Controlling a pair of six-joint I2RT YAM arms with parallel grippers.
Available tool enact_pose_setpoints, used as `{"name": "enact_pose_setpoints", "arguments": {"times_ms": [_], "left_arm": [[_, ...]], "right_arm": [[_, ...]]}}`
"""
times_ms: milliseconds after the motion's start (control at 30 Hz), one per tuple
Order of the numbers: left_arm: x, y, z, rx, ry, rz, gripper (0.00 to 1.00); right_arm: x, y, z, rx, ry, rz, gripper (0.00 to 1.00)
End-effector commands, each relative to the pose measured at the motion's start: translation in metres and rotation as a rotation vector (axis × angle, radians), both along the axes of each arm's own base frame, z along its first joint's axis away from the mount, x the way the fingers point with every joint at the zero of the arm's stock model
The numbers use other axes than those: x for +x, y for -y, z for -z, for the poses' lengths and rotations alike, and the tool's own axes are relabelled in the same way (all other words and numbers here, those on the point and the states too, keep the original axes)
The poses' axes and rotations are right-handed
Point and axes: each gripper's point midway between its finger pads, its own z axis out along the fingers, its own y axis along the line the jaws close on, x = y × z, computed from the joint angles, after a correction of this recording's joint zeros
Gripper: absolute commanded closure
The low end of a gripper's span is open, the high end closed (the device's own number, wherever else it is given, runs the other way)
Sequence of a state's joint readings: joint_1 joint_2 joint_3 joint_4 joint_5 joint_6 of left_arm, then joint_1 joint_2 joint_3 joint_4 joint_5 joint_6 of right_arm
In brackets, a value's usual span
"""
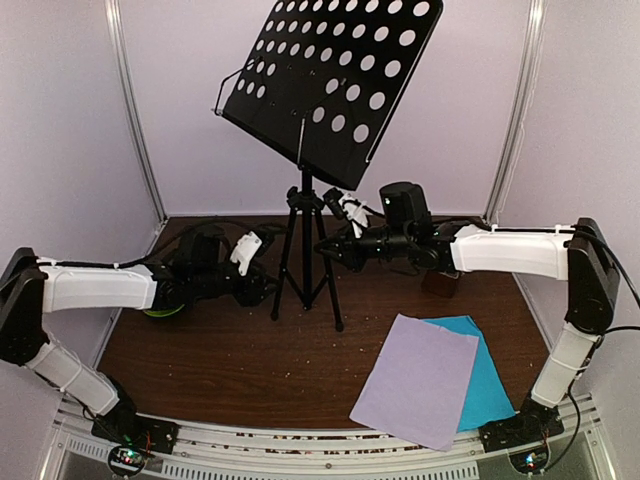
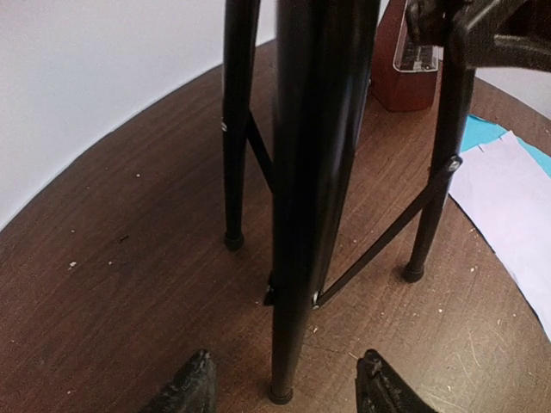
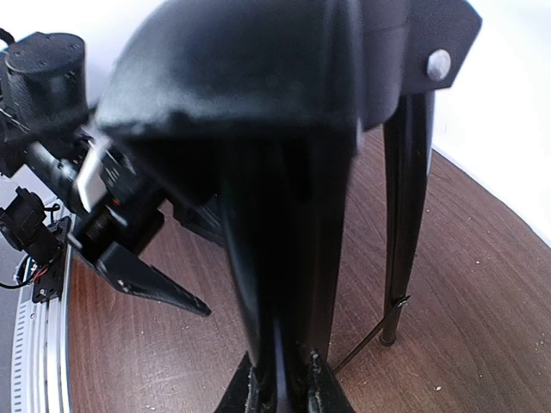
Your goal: Set up the instrument practice props
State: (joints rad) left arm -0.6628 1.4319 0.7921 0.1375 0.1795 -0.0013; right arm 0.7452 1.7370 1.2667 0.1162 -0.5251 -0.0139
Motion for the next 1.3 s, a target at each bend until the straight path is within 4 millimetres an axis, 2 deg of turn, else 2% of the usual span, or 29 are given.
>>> {"name": "enact_pose_setpoints", "arguments": {"times_ms": [0,67,267,333,500,667,1267], "left_arm": [[0.010,0.027,-0.019,-0.068,0.071,0.104,0.43],[0.010,0.035,-0.012,-0.068,0.051,0.142,0.44],[0.025,0.043,0.005,-0.065,0.038,0.121,0.52],[0.025,0.046,0.007,-0.065,0.027,0.132,0.58],[0.014,0.041,0.015,-0.063,-0.005,0.146,0.85],[-0.004,0.026,0.027,-0.050,-0.036,0.137,0.98],[-0.056,-0.018,0.066,0.010,-0.139,0.103,1.00]], "right_arm": [[0.006,0.001,0.003,-0.010,-0.042,0.031,1.00],[0.007,0.001,0.003,-0.014,-0.041,0.031,1.00],[0.008,0.001,0.001,-0.028,-0.038,0.035,1.00],[0.008,0.002,0.000,-0.034,-0.036,0.039,1.00],[0.006,0.004,0.001,-0.052,-0.038,0.037,1.00],[0.004,0.006,0.003,-0.067,-0.042,0.036,1.00],[-0.023,0.042,0.024,-0.212,-0.077,0.038,1.00]]}}
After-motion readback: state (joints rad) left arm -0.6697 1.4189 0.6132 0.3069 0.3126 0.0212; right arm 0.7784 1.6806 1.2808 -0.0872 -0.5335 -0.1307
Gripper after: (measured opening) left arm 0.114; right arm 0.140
